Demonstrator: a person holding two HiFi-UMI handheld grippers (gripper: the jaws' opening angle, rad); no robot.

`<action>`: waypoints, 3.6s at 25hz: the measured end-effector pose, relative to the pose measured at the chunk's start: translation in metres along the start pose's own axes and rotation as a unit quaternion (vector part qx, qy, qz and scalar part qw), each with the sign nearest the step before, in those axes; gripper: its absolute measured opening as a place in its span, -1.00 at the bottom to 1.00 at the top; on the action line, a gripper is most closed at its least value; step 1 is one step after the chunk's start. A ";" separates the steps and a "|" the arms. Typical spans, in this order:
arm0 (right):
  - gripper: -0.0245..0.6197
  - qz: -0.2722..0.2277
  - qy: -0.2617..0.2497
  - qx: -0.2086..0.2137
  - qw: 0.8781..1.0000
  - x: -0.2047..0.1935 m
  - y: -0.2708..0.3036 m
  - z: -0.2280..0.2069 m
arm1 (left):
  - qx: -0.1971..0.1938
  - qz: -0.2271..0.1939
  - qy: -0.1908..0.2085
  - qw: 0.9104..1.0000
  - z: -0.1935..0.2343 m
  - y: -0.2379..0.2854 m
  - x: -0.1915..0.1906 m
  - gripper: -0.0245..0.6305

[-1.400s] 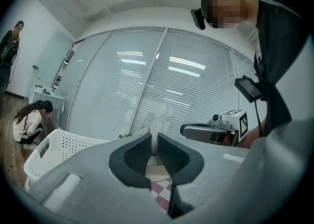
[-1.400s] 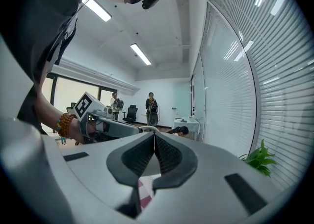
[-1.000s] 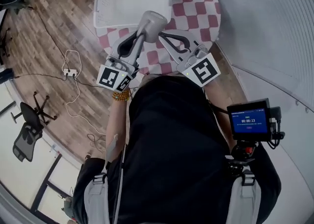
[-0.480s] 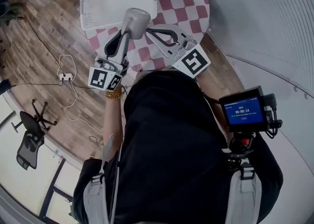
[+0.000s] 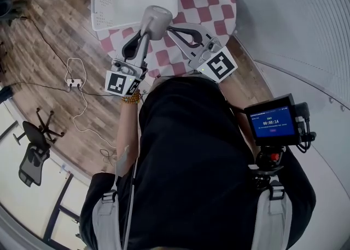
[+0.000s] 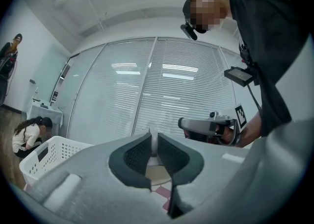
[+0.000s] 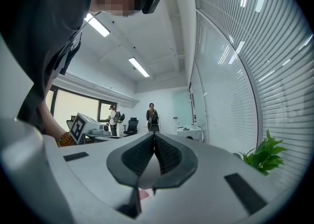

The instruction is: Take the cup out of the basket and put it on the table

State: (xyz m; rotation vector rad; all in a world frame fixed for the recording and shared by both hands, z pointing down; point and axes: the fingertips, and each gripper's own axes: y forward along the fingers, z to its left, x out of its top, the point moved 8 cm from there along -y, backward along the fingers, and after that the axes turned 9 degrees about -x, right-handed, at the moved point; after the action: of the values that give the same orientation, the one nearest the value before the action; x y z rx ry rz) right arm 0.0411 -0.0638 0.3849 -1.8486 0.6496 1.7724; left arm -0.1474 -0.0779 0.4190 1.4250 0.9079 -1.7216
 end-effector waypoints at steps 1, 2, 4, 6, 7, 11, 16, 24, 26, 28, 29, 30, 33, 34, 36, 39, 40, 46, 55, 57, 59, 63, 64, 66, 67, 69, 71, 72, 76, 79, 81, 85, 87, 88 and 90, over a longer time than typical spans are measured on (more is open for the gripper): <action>-0.90 -0.001 -0.002 -0.002 1.000 -0.002 0.000 -0.002 | 0.000 -0.001 0.000 1.000 0.001 0.001 -0.002 -0.80; -0.90 0.000 -0.004 -0.003 1.000 -0.003 0.001 -0.002 | -0.001 0.000 0.000 1.000 0.002 0.003 -0.003 -0.80; -0.90 0.004 -0.001 0.004 1.000 -0.006 0.001 -0.003 | -0.002 0.003 0.000 1.000 0.003 0.006 -0.005 -0.80; -0.90 0.005 0.010 0.020 1.000 -0.010 0.000 -0.002 | -0.004 0.005 0.002 1.000 0.002 0.009 -0.007 -0.80; -0.90 0.005 0.013 0.029 0.999 -0.013 -0.001 -0.001 | -0.005 0.006 0.005 1.000 0.001 0.009 -0.008 -0.80; -0.90 0.007 0.014 0.034 0.999 -0.023 -0.004 -0.001 | -0.008 0.016 0.004 1.000 -0.002 0.009 -0.019 -0.80; -0.90 0.034 0.006 0.023 0.999 -0.032 -0.010 -0.002 | -0.009 0.022 -0.009 1.000 -0.008 0.010 -0.030 -0.80; -0.90 0.055 -0.003 0.024 0.998 -0.043 -0.010 -0.002 | -0.004 0.037 -0.003 0.999 -0.006 0.007 -0.034 -0.80; -0.90 0.064 -0.009 0.027 0.998 -0.045 -0.010 -0.002 | -0.006 0.038 -0.002 0.999 -0.006 0.006 -0.035 -0.80; -0.90 0.068 -0.011 0.029 0.997 -0.046 -0.010 -0.002 | -0.007 0.032 -0.003 0.999 -0.006 0.005 -0.035 -0.80; -0.90 0.068 -0.012 0.029 0.997 -0.046 -0.009 -0.002 | -0.007 0.030 -0.002 1.000 -0.006 0.005 -0.035 -0.80; -0.90 0.068 -0.012 0.029 0.997 -0.046 -0.009 -0.002 | -0.007 0.029 -0.001 1.000 -0.006 0.005 -0.035 -0.80; -0.90 0.070 -0.016 0.031 0.997 -0.045 -0.007 -0.001 | -0.006 0.028 0.000 1.000 -0.006 0.005 -0.032 -0.80; -0.90 0.071 -0.017 0.032 0.997 -0.044 -0.007 -0.001 | -0.006 0.028 0.001 1.000 -0.007 0.005 -0.031 -0.80; -0.90 0.068 -0.019 0.034 0.997 -0.043 -0.007 0.001 | -0.006 0.026 0.004 1.000 -0.007 0.006 -0.026 -0.80; -0.90 0.061 -0.019 0.034 0.997 -0.039 -0.006 0.002 | -0.011 0.019 0.009 1.000 -0.008 0.006 -0.023 -0.80; -0.90 0.058 -0.018 0.033 0.998 -0.037 -0.006 0.002 | -0.012 0.018 0.011 1.000 -0.008 0.006 -0.022 -0.80; -0.90 0.035 -0.025 0.031 0.999 -0.022 -0.003 0.005 | -0.015 0.009 0.019 1.000 -0.010 0.007 -0.008 -0.80; -0.90 0.048 -0.051 0.038 0.997 -0.021 -0.005 0.007 | -0.018 0.013 0.017 1.000 -0.013 0.008 -0.008 -0.80; -0.90 0.054 -0.053 0.040 0.996 -0.022 -0.004 0.007 | -0.017 0.016 0.017 1.000 -0.012 0.007 -0.008 -0.80; -0.90 0.049 -0.045 0.038 0.997 -0.021 -0.002 0.007 | -0.017 0.020 0.025 0.999 -0.010 0.006 -0.010 -0.80; -0.90 0.036 -0.034 0.033 0.998 -0.018 -0.002 0.006 | -0.020 0.020 0.026 0.999 -0.011 0.007 -0.012 -0.80; -0.90 0.034 -0.033 0.031 0.998 -0.017 -0.002 0.006 | -0.020 0.019 0.026 0.999 -0.011 0.007 -0.012 -0.80; -0.90 0.032 -0.031 0.028 0.999 -0.017 -0.002 0.006 | -0.019 0.019 0.026 0.999 -0.011 0.007 -0.013 -0.80; -0.90 0.034 -0.031 0.027 0.999 -0.017 -0.004 0.006 | -0.018 0.021 0.025 0.999 -0.012 0.007 -0.014 -0.80; -0.90 0.038 -0.031 0.024 0.999 -0.019 -0.006 0.005 | -0.016 0.025 0.024 0.999 -0.012 0.008 -0.014 -0.80; -0.90 0.041 -0.032 0.023 0.998 -0.020 -0.007 0.004 | -0.016 0.026 0.022 0.999 -0.012 0.007 -0.016 -0.80; -0.90 0.041 -0.032 0.024 0.998 -0.020 -0.006 0.004 | -0.016 0.027 0.022 0.999 -0.011 0.007 -0.016 -0.80; -0.90 0.037 -0.028 0.021 0.999 -0.018 -0.004 0.003 | -0.022 0.029 0.023 0.999 -0.012 0.008 -0.017 -0.80; -0.90 0.035 -0.030 0.021 0.999 -0.019 -0.004 0.003 | -0.025 0.029 0.020 0.999 -0.013 0.009 -0.019 -0.80; -0.90 0.033 -0.030 0.021 0.999 -0.019 -0.004 0.004 | -0.028 0.030 0.020 0.999 -0.013 0.009 -0.020 -0.80; -0.90 0.034 -0.028 0.020 0.999 -0.020 -0.005 0.004 | -0.032 0.030 0.021 0.999 -0.014 0.010 -0.020 -0.80; -0.90 0.034 -0.028 0.019 0.999 -0.020 -0.005 0.004 | -0.033 0.028 0.022 0.999 -0.013 0.010 -0.021 -0.80; -0.90 0.034 -0.029 0.019 0.999 -0.020 -0.005 0.003 | -0.033 0.028 0.022 0.999 -0.013 0.010 -0.021 -0.80; -0.90 0.035 -0.028 0.019 0.999 -0.019 -0.004 0.003 | -0.031 0.029 0.021 0.999 -0.014 0.011 -0.019 -0.80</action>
State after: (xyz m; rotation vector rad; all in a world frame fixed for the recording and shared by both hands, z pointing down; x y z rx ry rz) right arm 0.0410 -0.0585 0.4039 -1.7644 0.7295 1.8364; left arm -0.1289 -0.0697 0.4350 1.4373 0.9266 -1.6129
